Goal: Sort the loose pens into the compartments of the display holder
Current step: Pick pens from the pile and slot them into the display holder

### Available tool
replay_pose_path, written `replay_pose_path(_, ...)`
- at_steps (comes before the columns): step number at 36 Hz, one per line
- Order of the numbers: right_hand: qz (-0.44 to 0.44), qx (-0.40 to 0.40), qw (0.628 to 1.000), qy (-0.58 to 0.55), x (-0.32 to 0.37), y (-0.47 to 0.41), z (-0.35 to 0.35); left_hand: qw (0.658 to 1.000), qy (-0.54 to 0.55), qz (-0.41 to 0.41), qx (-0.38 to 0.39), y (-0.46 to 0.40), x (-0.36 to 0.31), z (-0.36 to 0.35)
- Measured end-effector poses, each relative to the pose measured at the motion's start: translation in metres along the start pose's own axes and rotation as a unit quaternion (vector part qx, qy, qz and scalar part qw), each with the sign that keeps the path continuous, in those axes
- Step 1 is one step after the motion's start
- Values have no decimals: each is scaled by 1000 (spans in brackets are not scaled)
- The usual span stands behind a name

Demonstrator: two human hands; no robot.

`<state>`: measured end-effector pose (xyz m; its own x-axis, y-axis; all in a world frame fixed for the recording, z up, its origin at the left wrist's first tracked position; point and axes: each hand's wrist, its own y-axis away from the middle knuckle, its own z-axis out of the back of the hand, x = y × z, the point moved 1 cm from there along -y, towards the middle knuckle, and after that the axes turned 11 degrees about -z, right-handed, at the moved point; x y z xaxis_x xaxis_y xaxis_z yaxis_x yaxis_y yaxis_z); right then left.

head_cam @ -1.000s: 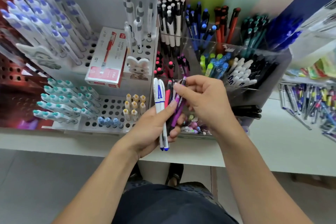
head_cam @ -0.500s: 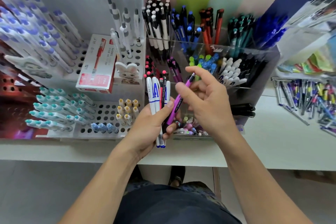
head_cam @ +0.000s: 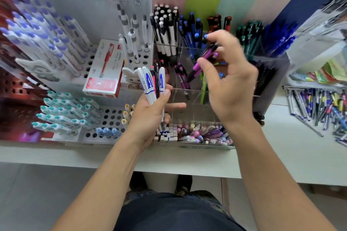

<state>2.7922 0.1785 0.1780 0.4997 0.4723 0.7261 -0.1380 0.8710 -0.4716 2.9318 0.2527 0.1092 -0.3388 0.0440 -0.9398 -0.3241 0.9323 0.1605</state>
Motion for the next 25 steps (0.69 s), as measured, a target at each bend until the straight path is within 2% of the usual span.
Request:
replay_pose_path(5, 42, 61, 983, 168, -15, 7, -35, 999, 27, -11, 13, 4, 0, 2)
replay_pose_path(8, 59, 100, 953, 279, -17, 6, -46, 999, 37, -8, 32, 5, 1, 10)
replay_pose_path(10, 68, 127, 938, 314, -14, 5, -48, 997, 56, 10, 47, 5, 2, 15)
replay_pose_path(12, 75, 134, 944, 293, -11, 5, -44, 991, 103, 37, 70, 7, 1, 17)
replay_pose_path(14, 61, 102, 967, 225, -6, 6, -34, 984, 142, 64, 92, 9, 0, 20)
replay_pose_path(17, -15, 92, 991, 99, 3, 9, -23, 972, 175, 87, 132, 12, 1, 25)
replay_pose_path(19, -83, 133, 986, 59, 6, 11, -21, 966, 183, 99, 156, 12, 1, 26)
replay_pose_path(22, -187, 217, 958, 17, 2, 17, -26, 961, 176, 107, 184, 14, -2, 21)
replay_pose_path(25, -235, 228, 942, -74, -1, 19, -26, 971, 137, 88, 174, 16, -6, 13)
